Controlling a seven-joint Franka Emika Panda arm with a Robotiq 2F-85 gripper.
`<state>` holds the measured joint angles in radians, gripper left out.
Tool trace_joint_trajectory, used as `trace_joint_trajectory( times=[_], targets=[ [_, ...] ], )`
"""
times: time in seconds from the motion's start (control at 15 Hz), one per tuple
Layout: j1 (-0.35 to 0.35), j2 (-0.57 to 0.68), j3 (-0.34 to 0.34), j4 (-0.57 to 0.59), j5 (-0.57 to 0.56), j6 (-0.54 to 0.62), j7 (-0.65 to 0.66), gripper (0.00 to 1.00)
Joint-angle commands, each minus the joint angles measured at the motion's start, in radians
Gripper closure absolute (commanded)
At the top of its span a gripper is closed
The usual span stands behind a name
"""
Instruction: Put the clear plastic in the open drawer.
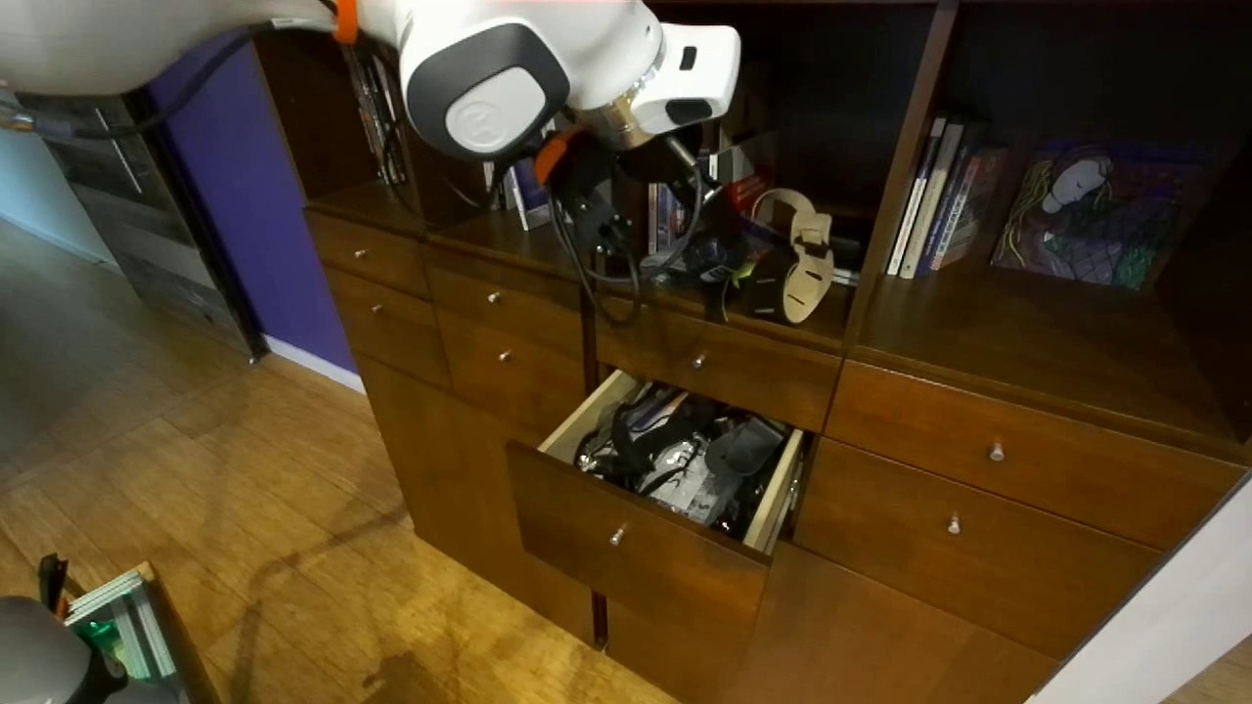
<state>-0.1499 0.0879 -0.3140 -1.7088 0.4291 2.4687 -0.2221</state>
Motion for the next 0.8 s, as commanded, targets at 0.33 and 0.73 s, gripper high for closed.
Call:
trace_joint_trajectory(
  times=[0.33,0.73],
  targets=[
    [-0.130,0.203,0.117,0.280,0.085,-0.143,0.055,0.00],
    [-0.180,0.281,0.176,0.364,0.108,-0.131,0.071,0.34]
  ],
)
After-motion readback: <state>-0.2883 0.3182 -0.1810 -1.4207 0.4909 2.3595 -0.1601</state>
